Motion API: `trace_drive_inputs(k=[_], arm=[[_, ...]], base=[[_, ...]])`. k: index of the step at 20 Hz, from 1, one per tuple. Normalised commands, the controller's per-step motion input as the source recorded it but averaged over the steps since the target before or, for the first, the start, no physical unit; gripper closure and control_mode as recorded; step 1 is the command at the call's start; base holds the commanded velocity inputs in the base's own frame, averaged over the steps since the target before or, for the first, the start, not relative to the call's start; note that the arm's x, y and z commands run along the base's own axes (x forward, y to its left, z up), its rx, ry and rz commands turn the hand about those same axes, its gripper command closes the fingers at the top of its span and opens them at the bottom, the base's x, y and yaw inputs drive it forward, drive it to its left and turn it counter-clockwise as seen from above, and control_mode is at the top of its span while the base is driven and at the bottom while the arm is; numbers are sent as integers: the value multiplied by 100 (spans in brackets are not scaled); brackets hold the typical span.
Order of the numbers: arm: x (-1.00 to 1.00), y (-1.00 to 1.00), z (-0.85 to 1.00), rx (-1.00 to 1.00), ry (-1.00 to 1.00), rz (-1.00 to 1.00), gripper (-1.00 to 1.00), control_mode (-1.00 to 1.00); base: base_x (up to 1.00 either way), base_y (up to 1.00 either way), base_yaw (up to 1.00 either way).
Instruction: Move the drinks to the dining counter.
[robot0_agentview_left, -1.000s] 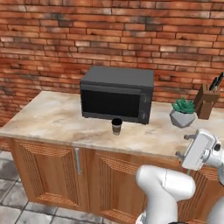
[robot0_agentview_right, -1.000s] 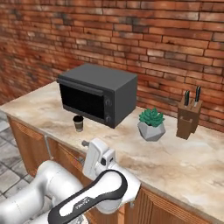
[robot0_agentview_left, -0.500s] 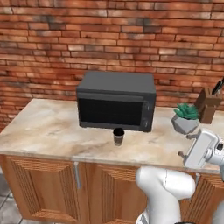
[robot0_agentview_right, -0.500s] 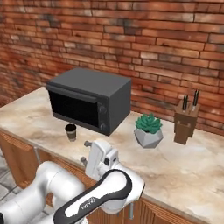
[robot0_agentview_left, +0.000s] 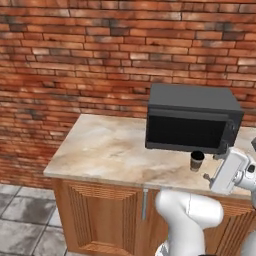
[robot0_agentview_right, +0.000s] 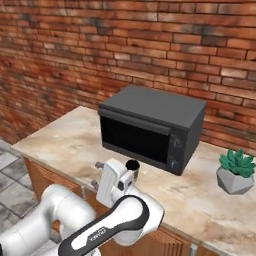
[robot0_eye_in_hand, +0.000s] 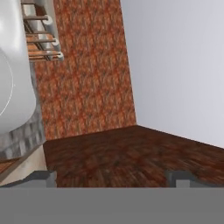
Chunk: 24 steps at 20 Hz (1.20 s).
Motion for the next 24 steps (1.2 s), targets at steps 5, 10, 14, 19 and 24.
trace_drive_inputs(k=[5,10,14,19,24], arm=[[0,0,0,0,0,0,-100,100],[0,0,0,0,0,0,-100,100],[0,0,0,0,0,0,-100,100],[0,0,0,0,0,0,-100,100],[0,0,0,0,0,0,-100,100]], base=[[5,13,9],[0,-66,-2],[3,-93,-6],[53,-57,-3],[68,-16,0]])
